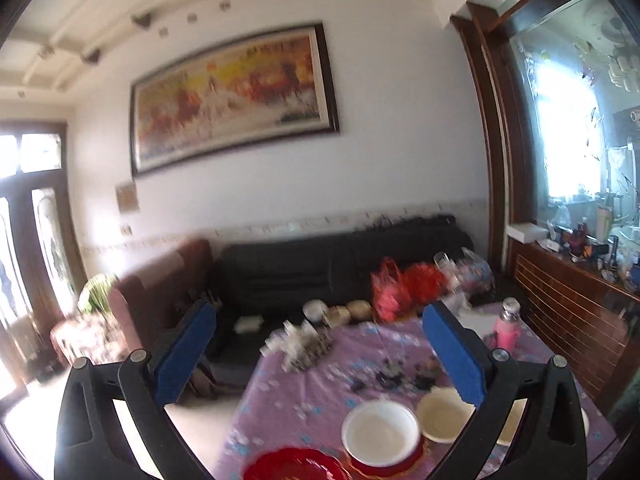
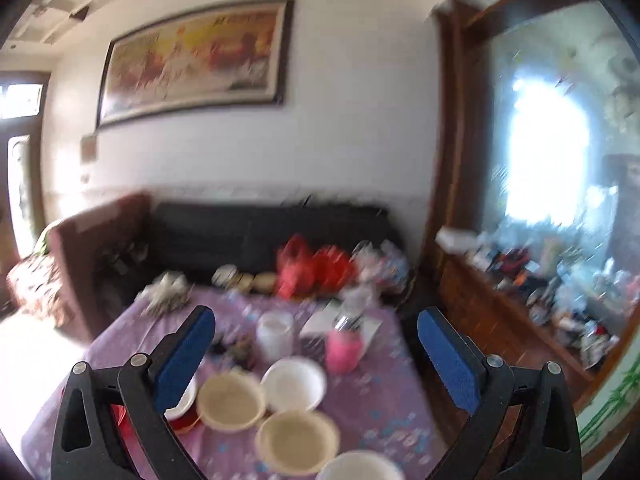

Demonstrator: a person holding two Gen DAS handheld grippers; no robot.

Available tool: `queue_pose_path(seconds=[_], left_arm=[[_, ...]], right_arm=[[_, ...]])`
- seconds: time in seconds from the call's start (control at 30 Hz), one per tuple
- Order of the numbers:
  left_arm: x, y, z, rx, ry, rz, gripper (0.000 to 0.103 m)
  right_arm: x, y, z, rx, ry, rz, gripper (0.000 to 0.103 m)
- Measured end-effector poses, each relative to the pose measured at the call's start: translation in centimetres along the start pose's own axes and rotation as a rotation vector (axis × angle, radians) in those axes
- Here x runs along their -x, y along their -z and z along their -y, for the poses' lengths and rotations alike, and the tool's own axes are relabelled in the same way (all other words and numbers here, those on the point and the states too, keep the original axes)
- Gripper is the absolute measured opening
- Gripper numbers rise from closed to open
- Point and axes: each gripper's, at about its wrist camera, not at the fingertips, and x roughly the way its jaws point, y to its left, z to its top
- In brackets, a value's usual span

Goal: Organize plates and bowls

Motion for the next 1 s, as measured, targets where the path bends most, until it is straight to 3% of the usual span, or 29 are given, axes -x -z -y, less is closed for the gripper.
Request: queue_pose_path(seconds=[0.17,0.27,0.33,0.53,0.77,0.87,0.93,1.0], left_arm=[[-8.6,7.7,-0.4,0.105,0.049,-0.247,0.103],[-12.1,11.6,-1.4,0.144,0.054,-0.349,0.103],[-14.0,13.5,-1.8,0.159,0.055,-0.395,0.103],[-20.3,18.1,-2.4,0.224,0.087,-0.537,0.103],[-25.9,22.1,-2.6,0.301,0.150,-0.656,0.103],[-27.7,23.1,-2.4,0.298,0.170,-0.688,0.090],[-28.6,23.6,-2.4,0.303,0.197,-0.721,0.074],[-29.8,24.2,-2.4,0.313,0.210,-0.745,0.071]], right_arm=[[-9.6,7.9,-3.3,-0.110,-0.247,-0.269,0.102],[-14.3,12.2,-5.3,-0.223,-0.374,-0.369,0.101],[-15.9,14.6,-6.6,-0.255,-0.415,-0.403,0.100],[-22.5,20.2,-12.7,-0.320,-0.497,-0.532,0.092],[-26.9,22.5,-14.7,-0.396,-0.534,-0.608,0.091],[-28.2,23.1,-15.1,-0.440,-0.573,-0.633,0.091],[-29.1,23.6,-15.5,-0.462,-0.599,-0.648,0.091],[-29.6,23.9,-16.0,-0.465,-0.606,-0.665,0.091]])
